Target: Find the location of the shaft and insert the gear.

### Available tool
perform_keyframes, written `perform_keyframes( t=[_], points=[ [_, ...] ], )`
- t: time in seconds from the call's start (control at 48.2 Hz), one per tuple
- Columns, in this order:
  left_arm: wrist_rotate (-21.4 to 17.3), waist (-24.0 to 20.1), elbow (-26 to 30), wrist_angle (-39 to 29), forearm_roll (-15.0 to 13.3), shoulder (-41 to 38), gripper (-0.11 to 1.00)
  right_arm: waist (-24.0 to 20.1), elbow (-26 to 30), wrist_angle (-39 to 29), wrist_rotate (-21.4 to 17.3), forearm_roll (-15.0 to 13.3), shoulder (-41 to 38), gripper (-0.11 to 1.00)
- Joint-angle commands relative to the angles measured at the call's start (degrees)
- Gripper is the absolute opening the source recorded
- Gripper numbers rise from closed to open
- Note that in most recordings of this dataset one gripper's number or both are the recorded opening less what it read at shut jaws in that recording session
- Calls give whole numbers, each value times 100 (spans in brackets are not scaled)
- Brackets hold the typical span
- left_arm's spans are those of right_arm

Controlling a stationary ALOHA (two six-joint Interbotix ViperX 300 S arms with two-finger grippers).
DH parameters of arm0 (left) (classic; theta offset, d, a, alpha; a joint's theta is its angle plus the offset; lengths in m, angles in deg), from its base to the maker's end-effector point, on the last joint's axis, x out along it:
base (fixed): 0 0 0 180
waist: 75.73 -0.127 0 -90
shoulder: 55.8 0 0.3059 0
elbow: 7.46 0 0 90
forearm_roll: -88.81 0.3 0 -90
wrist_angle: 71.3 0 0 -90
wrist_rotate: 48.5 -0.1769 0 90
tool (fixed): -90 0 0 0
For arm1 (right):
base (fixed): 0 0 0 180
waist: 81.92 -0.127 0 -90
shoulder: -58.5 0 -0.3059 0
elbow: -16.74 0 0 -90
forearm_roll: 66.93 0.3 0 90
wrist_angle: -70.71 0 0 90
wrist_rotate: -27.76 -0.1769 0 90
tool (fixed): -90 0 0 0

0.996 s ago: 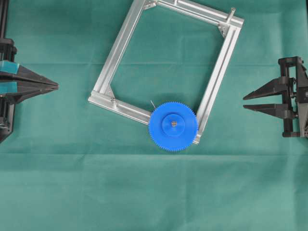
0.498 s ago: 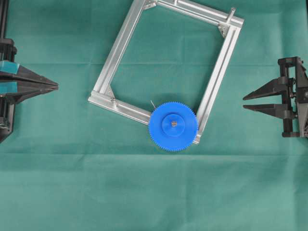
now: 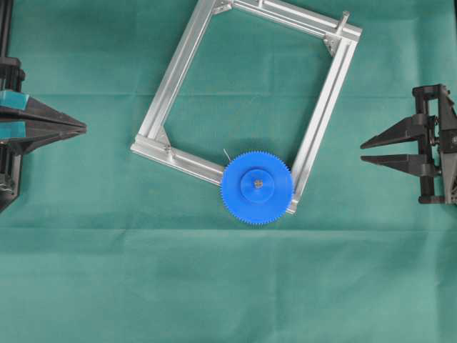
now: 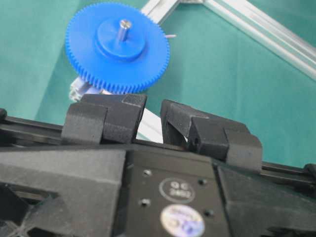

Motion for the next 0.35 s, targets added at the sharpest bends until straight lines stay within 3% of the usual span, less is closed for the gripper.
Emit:
perform_keyframes(
  t=[0.0, 0.332],
  points=[
    [0, -9, 88, 26, -9, -53, 1, 9, 70, 9, 0, -9, -26, 26],
    [9, -18, 97, 26, -9, -53, 1, 9, 132, -501, 0, -9, 308, 26]
  ],
)
